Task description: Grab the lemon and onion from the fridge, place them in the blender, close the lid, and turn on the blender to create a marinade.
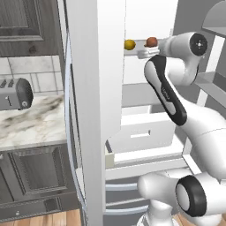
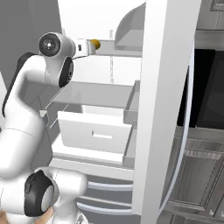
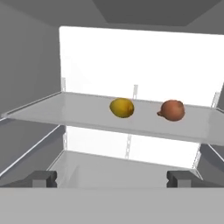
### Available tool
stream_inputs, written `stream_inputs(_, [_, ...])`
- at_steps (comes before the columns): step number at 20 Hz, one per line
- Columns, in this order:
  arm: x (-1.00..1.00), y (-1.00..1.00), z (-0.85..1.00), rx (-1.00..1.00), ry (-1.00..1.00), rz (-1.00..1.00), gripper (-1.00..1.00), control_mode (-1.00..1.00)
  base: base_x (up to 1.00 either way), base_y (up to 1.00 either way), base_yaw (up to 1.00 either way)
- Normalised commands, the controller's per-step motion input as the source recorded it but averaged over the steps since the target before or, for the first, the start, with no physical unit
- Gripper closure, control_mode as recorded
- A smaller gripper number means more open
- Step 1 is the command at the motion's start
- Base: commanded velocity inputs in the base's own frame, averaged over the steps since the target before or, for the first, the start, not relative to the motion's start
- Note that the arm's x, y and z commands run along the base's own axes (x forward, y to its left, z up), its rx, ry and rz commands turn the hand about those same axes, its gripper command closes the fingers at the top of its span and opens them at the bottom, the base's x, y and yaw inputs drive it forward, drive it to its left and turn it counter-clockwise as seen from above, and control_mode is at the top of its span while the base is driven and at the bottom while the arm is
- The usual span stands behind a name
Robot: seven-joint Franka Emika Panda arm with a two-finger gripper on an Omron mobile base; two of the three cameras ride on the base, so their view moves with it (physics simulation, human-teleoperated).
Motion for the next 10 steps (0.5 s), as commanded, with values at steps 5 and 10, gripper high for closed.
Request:
stream_inputs(5, [0.59, 0.06, 0.00, 0.00, 0.03, -0.01, -1.00, -1.00, 0.00, 0.00, 0.00])
stream_inputs(10, [0.61, 0.00, -0.01, 0.00, 0.03, -0.01, -1.00, -1.00, 0.00, 0.00, 0.00])
